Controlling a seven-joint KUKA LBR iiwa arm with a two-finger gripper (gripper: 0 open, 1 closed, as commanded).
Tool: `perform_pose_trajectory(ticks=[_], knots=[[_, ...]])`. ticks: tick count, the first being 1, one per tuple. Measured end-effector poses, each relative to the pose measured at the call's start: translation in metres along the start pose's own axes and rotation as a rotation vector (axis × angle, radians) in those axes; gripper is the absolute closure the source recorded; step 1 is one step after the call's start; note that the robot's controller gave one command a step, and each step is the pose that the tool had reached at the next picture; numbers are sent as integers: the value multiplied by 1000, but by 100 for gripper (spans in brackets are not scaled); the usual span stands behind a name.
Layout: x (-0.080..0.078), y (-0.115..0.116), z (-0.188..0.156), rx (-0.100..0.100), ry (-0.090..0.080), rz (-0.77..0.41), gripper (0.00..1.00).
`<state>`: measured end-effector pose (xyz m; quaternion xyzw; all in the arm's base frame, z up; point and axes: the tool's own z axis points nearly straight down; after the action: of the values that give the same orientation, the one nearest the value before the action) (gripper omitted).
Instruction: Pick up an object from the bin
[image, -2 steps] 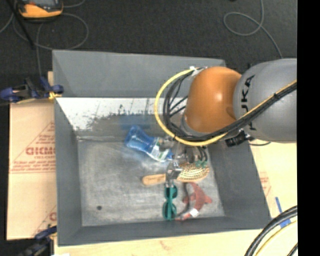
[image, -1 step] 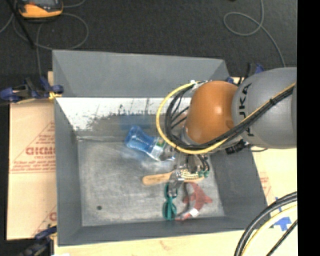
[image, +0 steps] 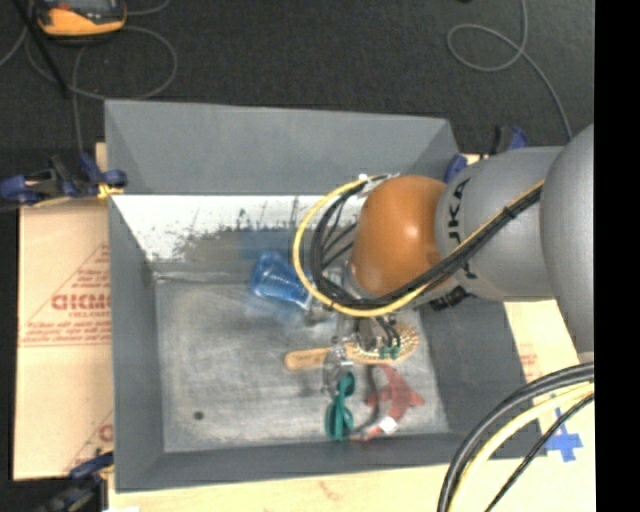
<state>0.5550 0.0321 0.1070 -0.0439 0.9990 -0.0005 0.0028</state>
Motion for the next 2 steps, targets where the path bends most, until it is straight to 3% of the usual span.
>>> perform_pose_trajectory(ticks=[1,2], knots=[[-2,19,18,-2,-3,-182,100],[-2,19,18,-2,-3,-181,100]])
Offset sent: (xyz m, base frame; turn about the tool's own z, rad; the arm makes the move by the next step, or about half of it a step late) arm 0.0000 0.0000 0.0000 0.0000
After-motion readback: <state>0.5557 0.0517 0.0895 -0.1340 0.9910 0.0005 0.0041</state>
